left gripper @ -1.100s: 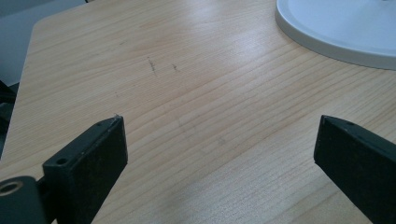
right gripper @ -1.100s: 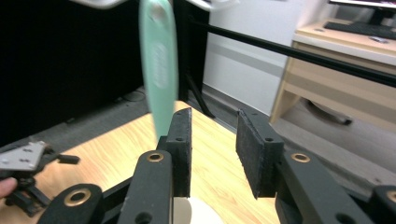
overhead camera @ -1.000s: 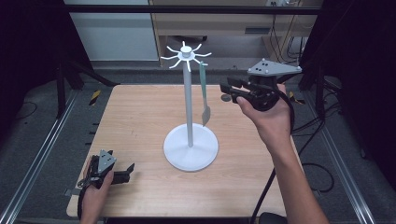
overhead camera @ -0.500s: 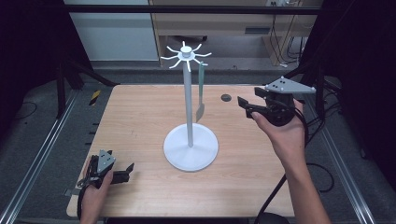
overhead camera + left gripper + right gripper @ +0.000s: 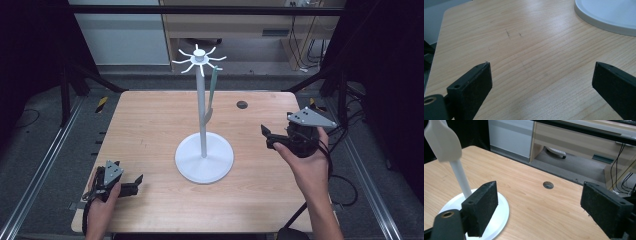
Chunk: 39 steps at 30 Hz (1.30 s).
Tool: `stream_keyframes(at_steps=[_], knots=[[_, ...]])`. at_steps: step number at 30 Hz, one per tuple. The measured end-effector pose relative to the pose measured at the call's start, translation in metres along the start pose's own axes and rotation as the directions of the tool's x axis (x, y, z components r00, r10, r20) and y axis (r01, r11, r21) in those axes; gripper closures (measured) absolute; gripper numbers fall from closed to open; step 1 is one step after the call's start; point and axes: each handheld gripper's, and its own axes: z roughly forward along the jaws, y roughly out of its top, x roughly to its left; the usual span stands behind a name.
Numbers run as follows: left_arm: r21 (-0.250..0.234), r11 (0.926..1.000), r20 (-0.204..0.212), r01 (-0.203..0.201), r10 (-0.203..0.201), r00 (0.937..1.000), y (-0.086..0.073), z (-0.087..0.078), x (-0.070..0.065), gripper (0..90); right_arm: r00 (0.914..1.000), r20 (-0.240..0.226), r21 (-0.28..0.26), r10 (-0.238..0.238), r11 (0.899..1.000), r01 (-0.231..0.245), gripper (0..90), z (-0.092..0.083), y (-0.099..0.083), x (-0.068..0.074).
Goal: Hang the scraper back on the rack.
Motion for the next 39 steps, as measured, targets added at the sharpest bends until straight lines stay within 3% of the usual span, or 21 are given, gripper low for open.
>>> stream_keyframes(at_steps=[9, 18, 23, 30, 33, 39], knots=[[-0.001, 1.0, -0.004, 0.0, 0.0, 1.0, 0.0, 0.0, 0.0, 2.4, 0.998, -0.006, -0.024, 0.062, 0.998, -0.062, 8.9, 0.017, -0.043, 0.001], [-0.001, 1.0, -0.006, -0.002, 0.002, 1.0, -0.001, -0.001, 0.001, 2.4, 0.9904, -0.028, 0.024, 0.136, 0.991, -0.135, 6.1, 0.038, -0.082, 0.004], [0.0, 1.0, -0.006, -0.005, 0.005, 1.0, 0.0, 0.0, 0.0, 2.4, 0.9922, -0.031, 0.089, 0.121, 0.989, -0.118, 7.5, 0.051, -0.099, 0.007], [0.0, 1.0, -0.004, -0.009, 0.009, 1.0, 0.0, 0.0, -0.002, 2.4, 0.9787, -0.025, 0.111, 0.204, 0.974, -0.2, 10.3, 0.071, -0.13, 0.013], [-0.003, 1.0, -0.006, -0.007, 0.007, 1.0, 0.0, 0.0, -0.001, 2.4, 0.9869, 0.024, 0.152, 0.16, 0.975, -0.162, 11.0, 0.078, -0.146, 0.019], [-0.005, 1.0, -0.003, -0.005, 0.005, 1.0, 0.001, 0.0, -0.001, 2.4, 0.9891, 0.071, 0.225, 0.129, 0.964, -0.142, 10.6, 0.083, -0.161, 0.017]])
